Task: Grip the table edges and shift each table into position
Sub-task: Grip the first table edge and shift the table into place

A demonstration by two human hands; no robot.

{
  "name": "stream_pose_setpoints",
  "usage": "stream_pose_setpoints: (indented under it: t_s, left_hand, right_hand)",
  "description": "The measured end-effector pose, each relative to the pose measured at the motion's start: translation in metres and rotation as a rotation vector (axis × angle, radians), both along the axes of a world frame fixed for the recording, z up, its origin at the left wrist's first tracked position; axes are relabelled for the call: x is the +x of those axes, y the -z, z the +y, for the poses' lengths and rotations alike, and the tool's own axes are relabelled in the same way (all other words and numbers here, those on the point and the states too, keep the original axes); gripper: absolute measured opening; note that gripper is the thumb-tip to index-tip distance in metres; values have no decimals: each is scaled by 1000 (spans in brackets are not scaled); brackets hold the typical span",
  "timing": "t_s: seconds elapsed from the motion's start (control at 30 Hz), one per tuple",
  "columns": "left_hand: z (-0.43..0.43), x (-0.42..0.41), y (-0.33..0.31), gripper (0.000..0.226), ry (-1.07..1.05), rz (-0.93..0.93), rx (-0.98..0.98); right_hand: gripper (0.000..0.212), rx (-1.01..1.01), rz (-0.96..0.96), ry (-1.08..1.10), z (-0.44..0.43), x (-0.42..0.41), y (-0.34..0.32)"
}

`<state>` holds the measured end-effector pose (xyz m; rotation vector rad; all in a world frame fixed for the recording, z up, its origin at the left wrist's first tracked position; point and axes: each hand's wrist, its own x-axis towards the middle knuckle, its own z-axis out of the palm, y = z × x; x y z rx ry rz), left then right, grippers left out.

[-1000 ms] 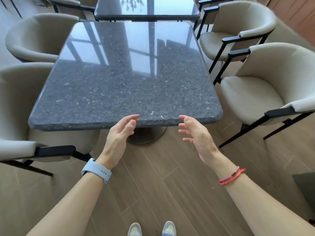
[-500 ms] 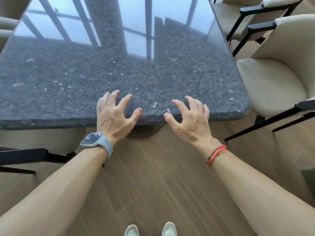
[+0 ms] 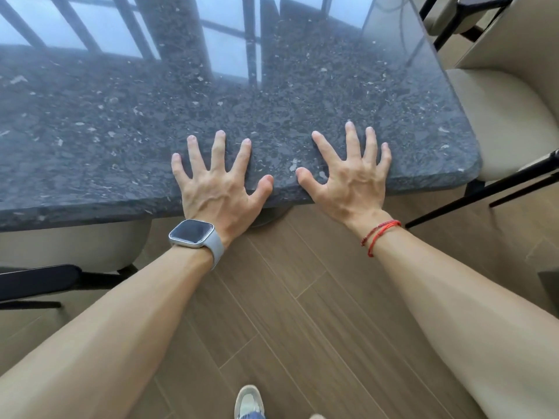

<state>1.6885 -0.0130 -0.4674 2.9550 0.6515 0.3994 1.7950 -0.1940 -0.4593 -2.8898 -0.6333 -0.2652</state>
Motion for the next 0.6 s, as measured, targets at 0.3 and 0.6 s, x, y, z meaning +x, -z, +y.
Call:
stream_pose_setpoints:
  t_s: [0.3, 0.6]
  left_hand:
    - [-7, 7, -9, 73, -36, 72, -53]
    - [-11, 8, 0, 69, -79, -27, 28]
  right_hand:
    - [77, -21, 21, -35, -5, 1, -4]
    - [70, -1, -6, -48, -4, 6, 4]
